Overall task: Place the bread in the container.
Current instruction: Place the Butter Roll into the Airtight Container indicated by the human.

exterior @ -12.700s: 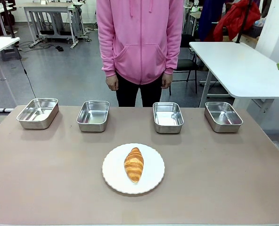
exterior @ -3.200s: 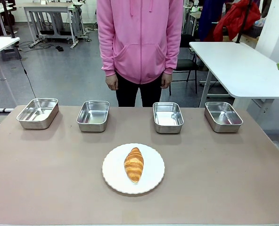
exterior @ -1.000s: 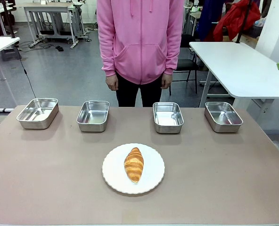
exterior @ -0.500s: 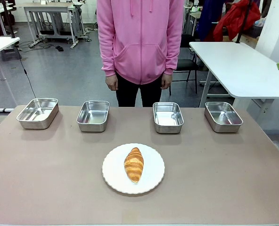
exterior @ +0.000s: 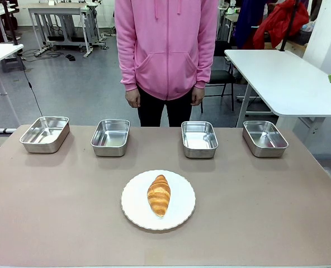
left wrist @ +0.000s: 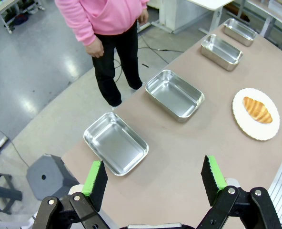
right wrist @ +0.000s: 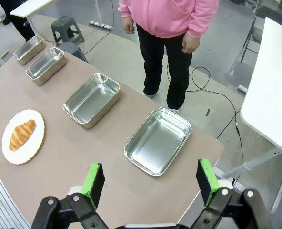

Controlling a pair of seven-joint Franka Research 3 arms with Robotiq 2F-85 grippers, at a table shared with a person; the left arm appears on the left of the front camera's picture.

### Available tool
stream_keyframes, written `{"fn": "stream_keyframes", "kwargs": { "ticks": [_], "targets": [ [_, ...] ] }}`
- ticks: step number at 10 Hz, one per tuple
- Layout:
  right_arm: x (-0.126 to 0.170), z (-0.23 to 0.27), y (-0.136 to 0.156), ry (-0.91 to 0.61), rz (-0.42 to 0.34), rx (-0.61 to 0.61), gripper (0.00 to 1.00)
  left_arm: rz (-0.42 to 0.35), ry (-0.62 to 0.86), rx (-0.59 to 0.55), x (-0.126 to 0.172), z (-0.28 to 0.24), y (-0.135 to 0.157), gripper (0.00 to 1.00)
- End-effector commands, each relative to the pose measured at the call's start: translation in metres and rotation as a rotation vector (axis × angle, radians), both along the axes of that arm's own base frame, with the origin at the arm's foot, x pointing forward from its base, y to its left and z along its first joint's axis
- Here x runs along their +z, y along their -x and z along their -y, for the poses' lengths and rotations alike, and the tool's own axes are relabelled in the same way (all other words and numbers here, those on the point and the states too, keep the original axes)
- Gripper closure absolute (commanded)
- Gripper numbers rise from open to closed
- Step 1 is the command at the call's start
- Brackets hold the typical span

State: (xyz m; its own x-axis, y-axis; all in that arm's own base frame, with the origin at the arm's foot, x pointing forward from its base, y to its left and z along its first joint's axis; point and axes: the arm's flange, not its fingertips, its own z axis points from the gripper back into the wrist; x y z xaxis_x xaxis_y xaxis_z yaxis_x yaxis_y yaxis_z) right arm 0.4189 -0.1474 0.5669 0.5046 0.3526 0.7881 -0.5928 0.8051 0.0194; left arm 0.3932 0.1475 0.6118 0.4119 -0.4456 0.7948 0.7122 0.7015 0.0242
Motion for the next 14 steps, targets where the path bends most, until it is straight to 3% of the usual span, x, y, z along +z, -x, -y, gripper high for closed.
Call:
{"fn": "stream_keyframes", "kwargs": {
  "ticks": [1,14],
  "targets": [
    [-0.0005,0.0013,-0.0027,-0.014,0.024,0.015,0.0,0.007,0.003,-0.008,0.0012,0.0012,0.0009,0.0],
    [-0.0005,0.0013,-0.0027,-0.014,0.024,0.015,0.0,0.007,0.003,-0.008,0.0012,0.0012,0.0009,0.0]
  ]
}}
